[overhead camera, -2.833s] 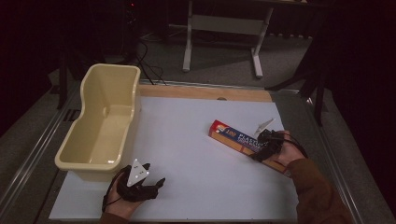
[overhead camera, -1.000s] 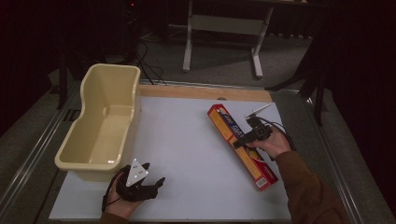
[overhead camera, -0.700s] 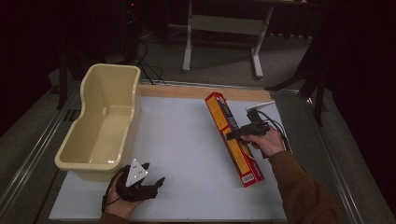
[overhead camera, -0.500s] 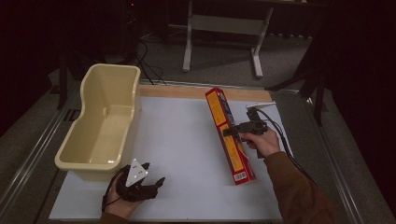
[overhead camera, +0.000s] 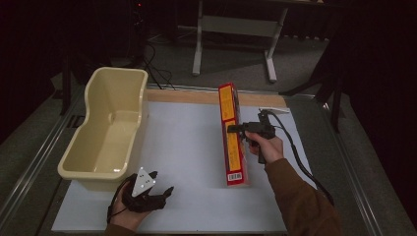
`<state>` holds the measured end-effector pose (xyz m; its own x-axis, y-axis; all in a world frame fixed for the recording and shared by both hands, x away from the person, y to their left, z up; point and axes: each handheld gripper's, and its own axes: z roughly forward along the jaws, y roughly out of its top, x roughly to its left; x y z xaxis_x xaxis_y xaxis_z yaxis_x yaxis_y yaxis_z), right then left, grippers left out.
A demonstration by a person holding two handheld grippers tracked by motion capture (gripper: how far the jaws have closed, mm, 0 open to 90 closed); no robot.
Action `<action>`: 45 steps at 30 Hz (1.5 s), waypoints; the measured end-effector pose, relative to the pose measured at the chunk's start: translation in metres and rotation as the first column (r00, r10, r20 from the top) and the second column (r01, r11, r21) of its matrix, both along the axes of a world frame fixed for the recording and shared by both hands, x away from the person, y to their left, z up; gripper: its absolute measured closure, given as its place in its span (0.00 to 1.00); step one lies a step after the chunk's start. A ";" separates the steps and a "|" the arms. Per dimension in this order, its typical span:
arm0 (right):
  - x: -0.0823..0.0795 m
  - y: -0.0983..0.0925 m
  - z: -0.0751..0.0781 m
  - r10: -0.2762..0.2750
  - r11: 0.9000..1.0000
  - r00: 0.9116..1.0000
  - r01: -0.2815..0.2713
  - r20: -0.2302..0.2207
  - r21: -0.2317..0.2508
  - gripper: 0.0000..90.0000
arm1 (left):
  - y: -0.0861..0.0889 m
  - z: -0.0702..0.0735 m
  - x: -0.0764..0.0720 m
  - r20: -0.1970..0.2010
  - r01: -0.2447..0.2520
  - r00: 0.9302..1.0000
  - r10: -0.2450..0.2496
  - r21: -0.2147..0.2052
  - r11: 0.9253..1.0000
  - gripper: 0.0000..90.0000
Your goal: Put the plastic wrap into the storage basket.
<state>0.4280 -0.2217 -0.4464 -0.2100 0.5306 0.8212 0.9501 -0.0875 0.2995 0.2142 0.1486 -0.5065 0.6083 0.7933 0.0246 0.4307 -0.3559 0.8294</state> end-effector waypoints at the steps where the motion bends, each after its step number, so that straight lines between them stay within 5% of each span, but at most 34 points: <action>1: 0.000 0.001 0.000 -0.005 1.000 1.000 0.005 -0.001 0.012 0.44 | 0.000 0.000 0.000 0.000 0.000 1.000 0.000 0.000 1.000 0.30; 14: -0.008 0.017 0.012 -0.076 0.985 0.997 0.070 0.029 0.158 0.44 | -0.001 0.000 0.000 0.001 0.005 1.000 -0.005 -0.001 1.000 0.30; 25: -0.020 0.024 0.030 -0.114 0.990 0.980 0.098 0.165 0.103 0.44 | -0.001 0.000 0.000 0.002 0.005 1.000 -0.005 -0.002 1.000 0.30; 31: -0.024 0.019 0.034 -0.131 0.991 0.970 0.120 0.203 0.064 0.44 | -0.001 0.000 0.000 0.003 0.008 1.000 -0.008 -0.001 1.000 0.30; 41: -0.037 -0.006 0.042 -0.155 0.985 0.953 0.168 0.262 -0.027 0.44 | 0.000 0.001 -0.001 0.005 0.006 1.000 -0.006 0.000 1.000 0.29; 45: -0.049 -0.016 0.050 -0.182 0.980 0.942 0.196 0.283 -0.021 0.44 | -0.001 0.001 0.000 0.005 0.005 1.000 -0.005 -0.002 1.000 0.29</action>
